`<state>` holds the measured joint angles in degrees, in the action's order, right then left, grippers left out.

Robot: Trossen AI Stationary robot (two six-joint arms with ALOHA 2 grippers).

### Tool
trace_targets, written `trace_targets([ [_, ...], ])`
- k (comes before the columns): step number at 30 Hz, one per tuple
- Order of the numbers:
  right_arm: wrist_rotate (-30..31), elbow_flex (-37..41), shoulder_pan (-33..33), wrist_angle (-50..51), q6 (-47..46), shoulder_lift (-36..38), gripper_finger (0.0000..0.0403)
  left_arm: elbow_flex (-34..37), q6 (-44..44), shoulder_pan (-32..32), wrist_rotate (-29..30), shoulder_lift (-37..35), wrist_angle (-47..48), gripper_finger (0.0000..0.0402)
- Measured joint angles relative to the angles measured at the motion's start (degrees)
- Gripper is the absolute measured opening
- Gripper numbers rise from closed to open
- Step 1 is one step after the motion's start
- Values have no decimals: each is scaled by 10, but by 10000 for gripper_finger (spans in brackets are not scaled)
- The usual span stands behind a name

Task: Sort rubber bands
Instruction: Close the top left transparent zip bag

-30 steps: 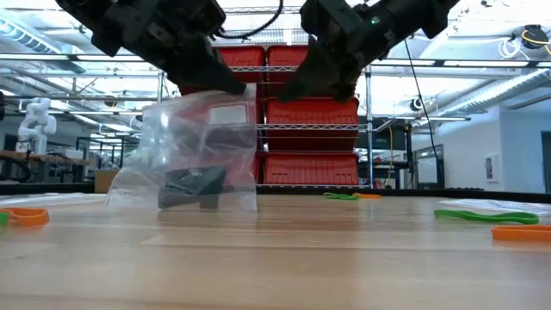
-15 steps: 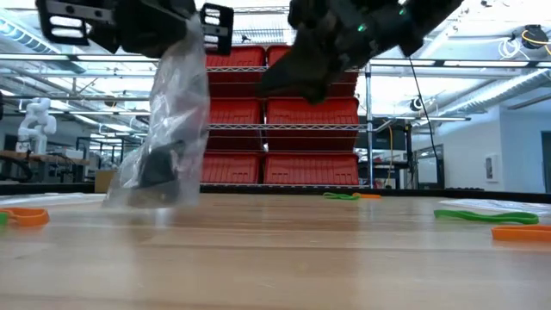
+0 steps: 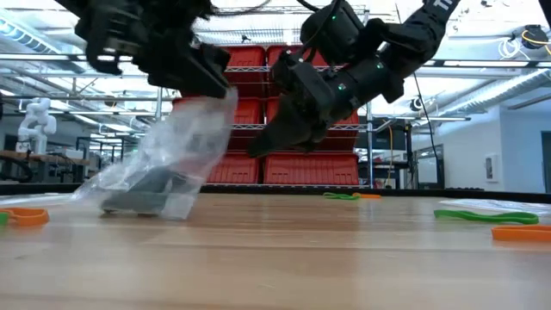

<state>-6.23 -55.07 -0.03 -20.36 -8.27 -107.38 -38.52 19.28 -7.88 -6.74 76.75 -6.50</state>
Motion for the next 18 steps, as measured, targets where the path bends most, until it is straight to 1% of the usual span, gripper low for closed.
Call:
trace_targets([
  [5,3,0,0,47,0,24,78,0,-126,7,-1,0,10,124],
  [8,7,0,0,101,0,39,78,0,-167,8,1,0,27,155],
  [10,22,0,2,136,3,52,78,0,-173,7,8,0,53,169],
  [11,31,0,4,155,9,59,78,0,-175,7,11,0,74,172],
  [13,53,0,14,180,26,63,78,0,-186,5,45,0,123,174],
  [16,87,0,40,202,56,64,78,0,-262,2,115,0,200,158],
  [18,113,0,61,201,76,61,78,0,-320,2,145,0,254,139],
])
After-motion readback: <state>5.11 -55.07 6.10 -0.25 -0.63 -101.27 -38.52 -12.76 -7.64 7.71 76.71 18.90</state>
